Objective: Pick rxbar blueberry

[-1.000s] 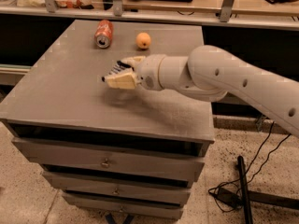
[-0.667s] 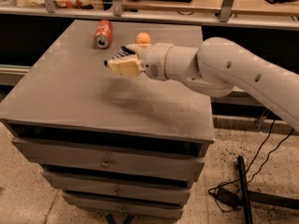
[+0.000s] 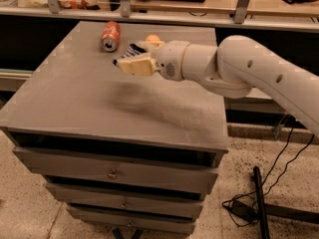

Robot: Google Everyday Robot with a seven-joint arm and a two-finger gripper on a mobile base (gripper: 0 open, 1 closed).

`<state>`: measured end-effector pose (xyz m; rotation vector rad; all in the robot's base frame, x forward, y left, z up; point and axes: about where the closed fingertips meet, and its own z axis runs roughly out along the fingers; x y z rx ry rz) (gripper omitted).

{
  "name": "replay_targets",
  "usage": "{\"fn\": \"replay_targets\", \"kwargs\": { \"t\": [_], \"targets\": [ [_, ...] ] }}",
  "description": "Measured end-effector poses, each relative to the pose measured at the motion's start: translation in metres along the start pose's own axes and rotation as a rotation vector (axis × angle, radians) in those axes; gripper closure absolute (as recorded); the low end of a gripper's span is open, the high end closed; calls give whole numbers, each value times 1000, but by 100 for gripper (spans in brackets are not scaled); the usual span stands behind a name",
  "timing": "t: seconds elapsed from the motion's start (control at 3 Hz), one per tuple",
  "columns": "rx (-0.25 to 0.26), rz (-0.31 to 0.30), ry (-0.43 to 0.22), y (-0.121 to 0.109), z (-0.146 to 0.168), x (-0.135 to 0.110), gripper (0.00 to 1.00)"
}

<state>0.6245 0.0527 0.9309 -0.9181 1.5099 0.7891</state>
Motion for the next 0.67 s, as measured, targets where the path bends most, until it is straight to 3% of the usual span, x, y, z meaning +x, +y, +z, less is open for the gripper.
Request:
{"fn": "replay_targets", "kwargs": {
  "t": [0.33,0.67],
  "targets": [
    [-49,-55,-11,-3,-1,7,100],
    [-49,-55,-11,-3,-1,7,100]
  ]
}}
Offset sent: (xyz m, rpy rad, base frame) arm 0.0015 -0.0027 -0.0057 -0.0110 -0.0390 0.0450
